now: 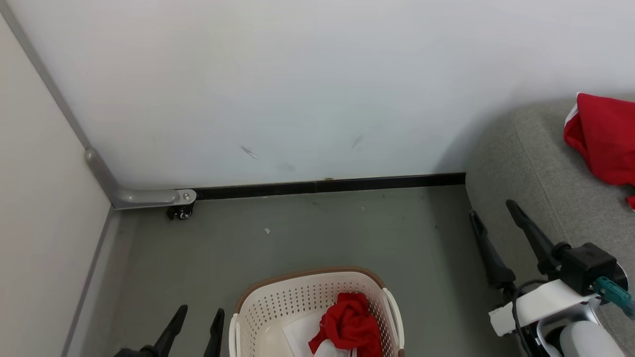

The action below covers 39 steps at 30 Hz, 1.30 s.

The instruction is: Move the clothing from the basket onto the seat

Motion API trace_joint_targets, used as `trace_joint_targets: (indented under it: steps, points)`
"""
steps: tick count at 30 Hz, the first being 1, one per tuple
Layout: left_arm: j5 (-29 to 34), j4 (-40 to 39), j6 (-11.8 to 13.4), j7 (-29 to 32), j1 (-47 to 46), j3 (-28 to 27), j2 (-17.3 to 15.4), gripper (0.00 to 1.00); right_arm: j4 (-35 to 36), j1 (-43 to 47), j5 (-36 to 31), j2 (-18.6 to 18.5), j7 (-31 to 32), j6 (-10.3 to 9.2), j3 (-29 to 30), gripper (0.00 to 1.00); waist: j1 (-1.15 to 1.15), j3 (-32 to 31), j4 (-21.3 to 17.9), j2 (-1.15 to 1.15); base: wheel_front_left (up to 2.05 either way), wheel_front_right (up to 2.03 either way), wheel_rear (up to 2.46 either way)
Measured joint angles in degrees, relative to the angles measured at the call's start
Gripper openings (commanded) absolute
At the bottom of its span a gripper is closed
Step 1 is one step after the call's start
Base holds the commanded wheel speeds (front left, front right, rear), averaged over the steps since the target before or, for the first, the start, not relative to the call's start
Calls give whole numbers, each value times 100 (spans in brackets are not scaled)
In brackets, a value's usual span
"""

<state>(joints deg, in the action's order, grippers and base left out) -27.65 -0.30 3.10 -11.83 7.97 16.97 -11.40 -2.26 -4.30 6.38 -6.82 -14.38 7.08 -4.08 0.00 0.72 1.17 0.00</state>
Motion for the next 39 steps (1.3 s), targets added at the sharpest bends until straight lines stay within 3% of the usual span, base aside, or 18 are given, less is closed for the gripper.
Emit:
trace_joint_targets:
  steps: [21, 39]
  points:
    - [124, 971, -533, 381, -1383, 672, 330, 100, 478, -549, 9, -75, 0, 0, 34, 100, 0, 1048, -287, 0, 0, 0, 0]
    - [118, 2027, -686, 1189, -2633, 985, 666, 100, 801, -1455, 19, -238, -8, 0, -142, 100, 0, 2258, -524, 0, 0, 0, 0]
